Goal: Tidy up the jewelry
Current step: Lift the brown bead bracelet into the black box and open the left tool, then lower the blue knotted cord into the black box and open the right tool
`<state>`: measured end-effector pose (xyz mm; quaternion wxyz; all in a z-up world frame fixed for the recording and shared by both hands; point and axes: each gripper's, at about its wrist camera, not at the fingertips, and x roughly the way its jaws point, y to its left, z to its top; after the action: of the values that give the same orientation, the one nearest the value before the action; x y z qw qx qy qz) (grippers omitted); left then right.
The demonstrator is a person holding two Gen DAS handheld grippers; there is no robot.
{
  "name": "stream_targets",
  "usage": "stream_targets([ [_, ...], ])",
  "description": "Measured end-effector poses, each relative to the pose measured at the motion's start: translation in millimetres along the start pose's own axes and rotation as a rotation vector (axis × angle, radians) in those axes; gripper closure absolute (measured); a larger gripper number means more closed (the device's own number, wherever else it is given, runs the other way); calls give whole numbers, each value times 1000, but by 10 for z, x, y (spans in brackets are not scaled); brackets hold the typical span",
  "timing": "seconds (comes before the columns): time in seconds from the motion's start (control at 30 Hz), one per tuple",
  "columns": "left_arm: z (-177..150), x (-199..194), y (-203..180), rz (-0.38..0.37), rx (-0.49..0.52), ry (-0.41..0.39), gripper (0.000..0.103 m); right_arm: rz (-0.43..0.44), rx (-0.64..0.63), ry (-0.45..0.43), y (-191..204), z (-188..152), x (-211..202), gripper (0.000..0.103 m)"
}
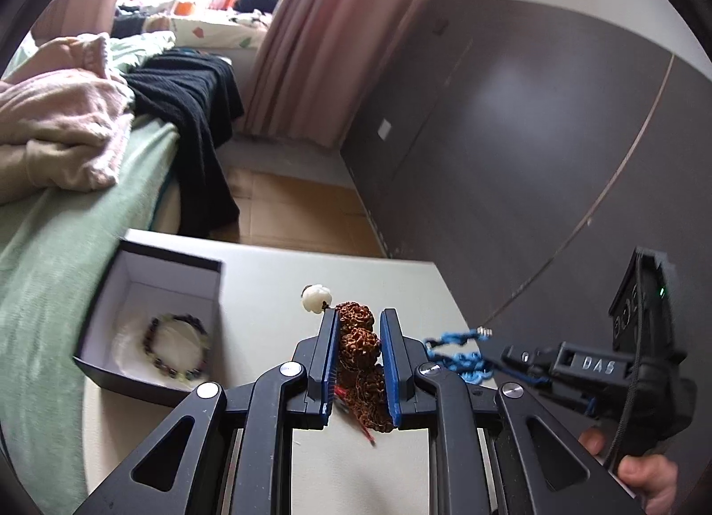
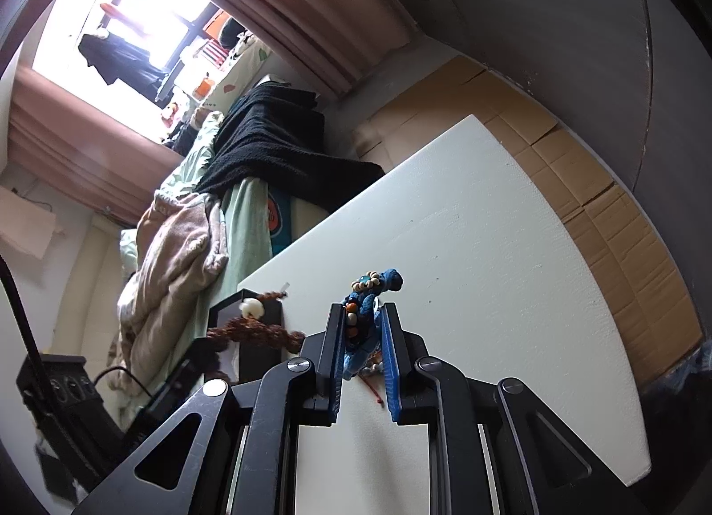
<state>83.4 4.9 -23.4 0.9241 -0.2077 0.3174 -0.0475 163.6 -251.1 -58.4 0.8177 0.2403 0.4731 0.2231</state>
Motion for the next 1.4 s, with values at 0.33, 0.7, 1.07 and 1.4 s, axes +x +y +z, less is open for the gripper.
stream_targets([
  [0.33, 226, -289, 498, 43, -89, -101, 84, -20, -60, 34, 202, -71, 193, 86],
  [0.7, 327, -323, 994, 110, -236, -133, 77, 9, -125, 57, 464, -132, 415, 86],
  [1.07, 263, -503, 1316, 192, -367, -120, 35, 131, -184, 57, 841, -227, 555, 86],
  [1.4, 231, -570, 1461, 216, -410, -93, 35, 248, -257, 55, 1363, -385, 783, 85],
])
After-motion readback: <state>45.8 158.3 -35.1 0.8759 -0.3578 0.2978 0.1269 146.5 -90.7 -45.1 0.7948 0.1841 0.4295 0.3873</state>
